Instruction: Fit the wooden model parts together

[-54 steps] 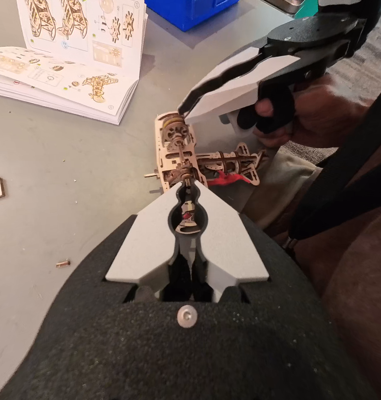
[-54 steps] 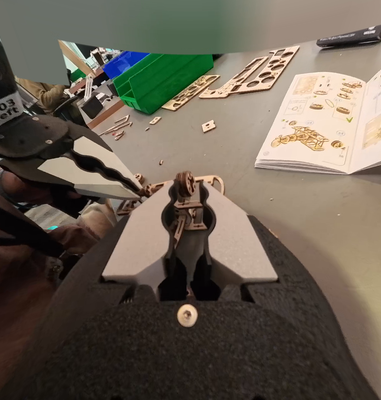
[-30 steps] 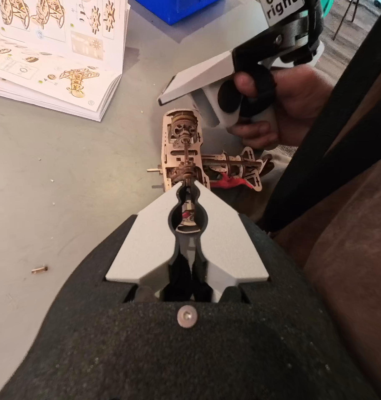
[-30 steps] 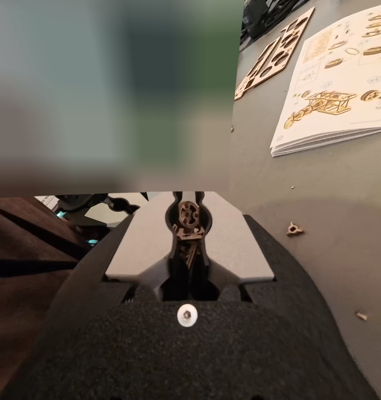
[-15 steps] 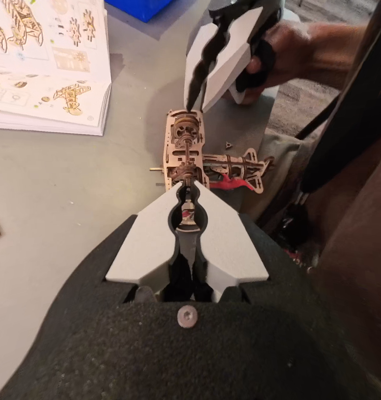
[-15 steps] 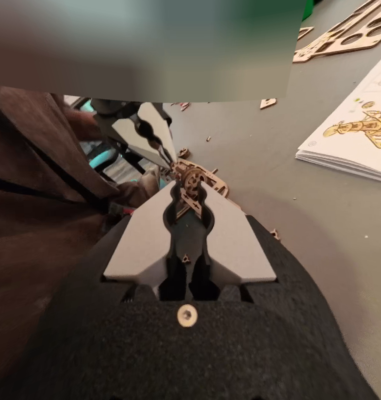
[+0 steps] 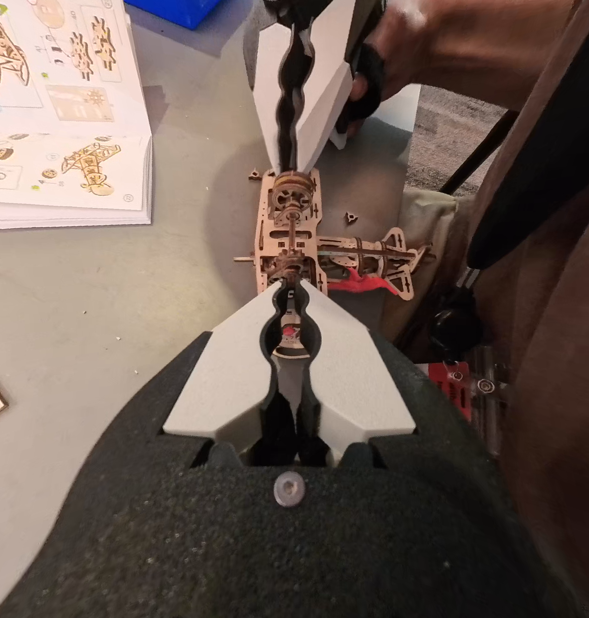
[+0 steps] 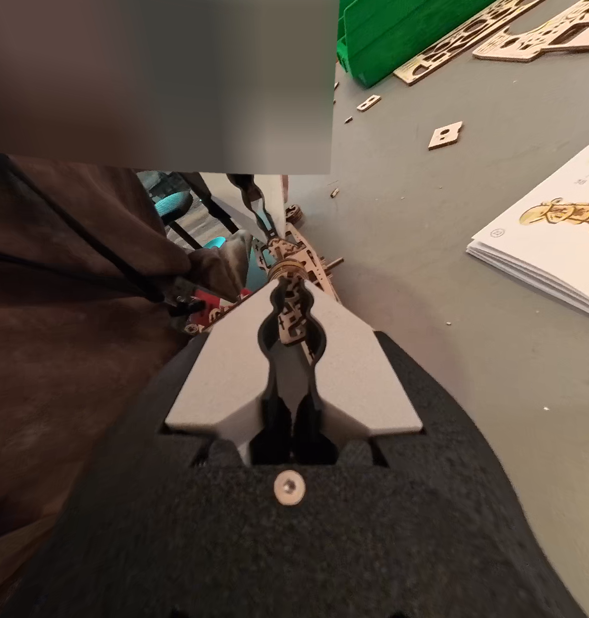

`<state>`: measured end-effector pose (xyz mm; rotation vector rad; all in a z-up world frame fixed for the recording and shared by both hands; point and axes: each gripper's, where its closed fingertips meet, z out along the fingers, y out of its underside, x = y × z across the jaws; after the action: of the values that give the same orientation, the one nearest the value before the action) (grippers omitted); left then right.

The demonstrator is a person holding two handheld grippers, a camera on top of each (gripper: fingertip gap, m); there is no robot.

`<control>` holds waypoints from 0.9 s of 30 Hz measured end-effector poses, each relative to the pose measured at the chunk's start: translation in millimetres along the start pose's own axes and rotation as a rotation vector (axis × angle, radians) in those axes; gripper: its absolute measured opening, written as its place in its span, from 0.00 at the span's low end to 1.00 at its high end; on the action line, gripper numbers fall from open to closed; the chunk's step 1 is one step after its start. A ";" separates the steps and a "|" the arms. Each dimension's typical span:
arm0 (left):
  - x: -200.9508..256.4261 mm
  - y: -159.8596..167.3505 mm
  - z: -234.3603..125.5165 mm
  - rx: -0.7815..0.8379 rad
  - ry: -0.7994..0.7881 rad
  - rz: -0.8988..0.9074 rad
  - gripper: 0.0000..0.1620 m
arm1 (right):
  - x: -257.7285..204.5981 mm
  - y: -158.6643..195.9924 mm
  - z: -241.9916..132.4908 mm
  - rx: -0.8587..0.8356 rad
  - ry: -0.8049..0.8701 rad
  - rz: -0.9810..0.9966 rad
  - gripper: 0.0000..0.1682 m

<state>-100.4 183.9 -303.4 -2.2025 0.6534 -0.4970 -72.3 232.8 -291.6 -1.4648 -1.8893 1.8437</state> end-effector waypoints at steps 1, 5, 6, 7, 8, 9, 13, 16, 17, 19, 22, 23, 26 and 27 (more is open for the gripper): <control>-0.8 -0.2 0.0 0.003 -0.004 -0.005 0.00 | -0.1 0.0 0.0 0.000 -0.001 0.001 0.04; 1.3 0.5 0.6 0.004 0.015 -0.017 0.00 | -1.4 0.6 2.5 -0.006 -0.007 0.000 0.02; 0.8 0.6 0.6 -0.003 0.018 -0.016 0.00 | -1.5 0.4 2.7 -0.004 -0.006 0.000 0.01; -0.2 0.6 0.6 -0.009 0.019 -0.010 0.00 | -1.8 0.4 2.8 -0.003 -0.008 0.003 0.01; -1.5 0.4 0.7 -0.016 0.018 -0.004 0.00 | -2.4 0.6 3.0 -0.004 -0.014 0.007 0.01; -2.4 0.5 0.8 -0.022 0.020 0.007 0.00 | -3.8 1.3 3.3 -0.007 -0.023 0.008 0.01; -5.3 -0.3 0.9 -0.023 0.040 -0.006 0.00 | -6.1 2.2 3.9 -0.014 -0.039 0.007 0.01; -7.0 -1.0 1.3 -0.030 0.037 -0.001 0.00 | -5.6 2.0 4.0 -0.012 -0.038 0.011 0.01; -7.3 -1.0 1.3 -0.033 0.038 0.005 0.00 | -5.8 2.0 4.1 -0.012 -0.039 0.011 0.01; -8.1 -2.0 2.0 -0.026 0.036 -0.013 0.00 | -4.9 1.5 3.7 -0.008 -0.034 0.015 0.01; -7.1 -2.3 2.5 -0.014 0.042 -0.029 0.00 | -4.7 1.3 3.6 -0.006 -0.033 0.015 0.01; -7.2 -2.3 2.5 -0.017 0.041 -0.020 0.00 | -4.9 1.3 3.6 -0.006 -0.035 0.017 0.01; -6.9 -2.4 2.9 -0.016 0.039 -0.020 0.00 | -5.0 1.3 3.7 -0.005 -0.039 0.023 0.01; -6.4 -2.2 3.0 -0.016 0.035 -0.014 0.00 | -5.1 1.5 3.8 -0.007 -0.042 0.026 0.01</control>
<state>-103.2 190.6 -304.4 -2.2191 0.6635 -0.5405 -71.4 226.3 -291.1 -1.4705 -1.9059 1.8962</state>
